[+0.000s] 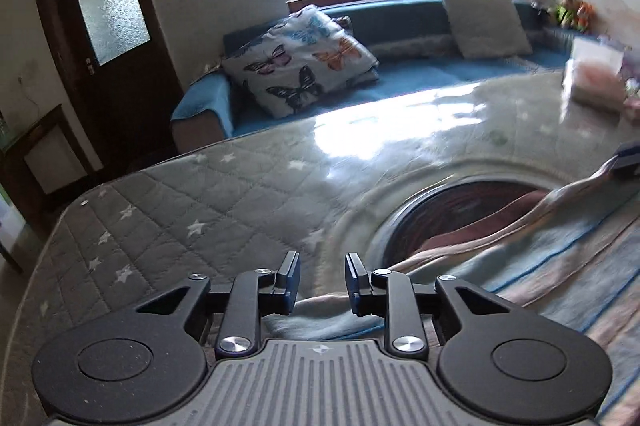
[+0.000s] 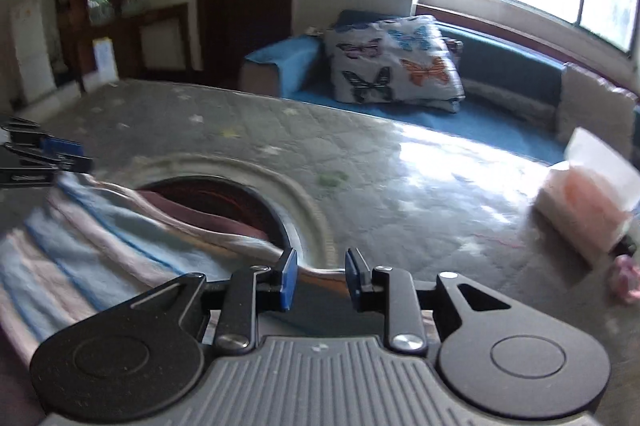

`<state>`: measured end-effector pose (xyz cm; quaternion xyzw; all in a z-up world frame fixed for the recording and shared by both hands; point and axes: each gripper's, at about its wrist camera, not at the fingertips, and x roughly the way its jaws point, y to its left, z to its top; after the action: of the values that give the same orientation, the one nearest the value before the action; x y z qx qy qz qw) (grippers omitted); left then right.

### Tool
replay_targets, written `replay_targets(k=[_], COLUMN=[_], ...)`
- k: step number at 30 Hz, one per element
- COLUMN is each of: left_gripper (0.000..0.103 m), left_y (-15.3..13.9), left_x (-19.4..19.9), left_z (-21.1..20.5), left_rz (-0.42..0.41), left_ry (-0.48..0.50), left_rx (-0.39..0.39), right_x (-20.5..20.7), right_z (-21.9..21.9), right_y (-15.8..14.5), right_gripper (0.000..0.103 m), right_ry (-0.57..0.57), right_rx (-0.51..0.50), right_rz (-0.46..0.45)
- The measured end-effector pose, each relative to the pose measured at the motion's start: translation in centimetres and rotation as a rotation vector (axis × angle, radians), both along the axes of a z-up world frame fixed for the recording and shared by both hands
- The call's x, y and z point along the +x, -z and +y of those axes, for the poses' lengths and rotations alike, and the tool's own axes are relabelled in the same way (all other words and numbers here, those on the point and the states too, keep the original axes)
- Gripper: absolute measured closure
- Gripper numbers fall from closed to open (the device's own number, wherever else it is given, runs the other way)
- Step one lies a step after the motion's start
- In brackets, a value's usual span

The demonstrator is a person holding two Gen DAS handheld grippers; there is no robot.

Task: Fold clothes
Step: 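Lift the cloth with both grippers and fold it over onto itself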

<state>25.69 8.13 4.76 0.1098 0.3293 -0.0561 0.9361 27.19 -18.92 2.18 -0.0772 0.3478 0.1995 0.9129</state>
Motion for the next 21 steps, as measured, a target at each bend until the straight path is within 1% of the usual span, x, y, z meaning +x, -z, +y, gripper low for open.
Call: replay_targets(k=[1, 5, 6, 7, 9, 10, 12, 13, 15, 19, 21], left_gripper=[0.076, 0.076, 0.076, 0.076, 0.076, 0.076, 0.074, 0.074, 0.068, 0.065, 0.057], left_y=[0.0, 0.6, 1.0, 1.4, 2.2, 2.6, 3.3, 3.6, 3.8, 3.8, 4.1], left_x=[0.0, 0.3, 0.7, 1.2, 2.1, 2.6, 3.4, 3.5, 3.6, 3.4, 3.4], left_z=[-0.5, -2.3, -2.6, -2.8, -3.0, -2.9, -2.5, -2.2, -1.7, -1.6, -1.6], left_rz=[0.010, 0.057, 0.070, 0.084, 0.105, 0.114, 0.129, 0.132, 0.132, 0.120, 0.118], left_ry=[0.014, 0.071, 0.073, 0.075, 0.063, 0.053, 0.030, 0.022, 0.010, 0.006, -0.004], left_rx=[-0.021, -0.085, -0.085, -0.085, -0.088, -0.090, -0.098, -0.106, -0.116, -0.113, -0.106], right_x=[0.0, 0.6, 0.9, 1.1, 1.4, 1.6, 2.0, 2.2, 2.4, 2.3, 2.2], right_z=[0.1, 2.1, 2.6, 2.8, 2.9, 2.9, 2.7, 2.4, 1.5, -0.6, -1.3], right_y=[0.0, 1.3, 1.7, 2.0, 2.5, 2.7, 2.9, 3.1, 3.1, 2.7, 2.6], right_gripper=[0.077, 0.075, 0.069, 0.066, 0.064, 0.059, 0.054, 0.054, 0.052, 0.052, 0.052], right_ry=[-0.013, -0.044, -0.038, -0.033, -0.023, -0.019, -0.005, 0.008, 0.037, 0.095, 0.108], right_rx=[0.022, 0.040, 0.052, 0.058, 0.067, 0.071, 0.079, 0.081, 0.103, 0.138, 0.139], right_rz=[0.009, 0.051, 0.062, 0.066, 0.068, 0.069, 0.071, 0.074, 0.077, 0.077, 0.078])
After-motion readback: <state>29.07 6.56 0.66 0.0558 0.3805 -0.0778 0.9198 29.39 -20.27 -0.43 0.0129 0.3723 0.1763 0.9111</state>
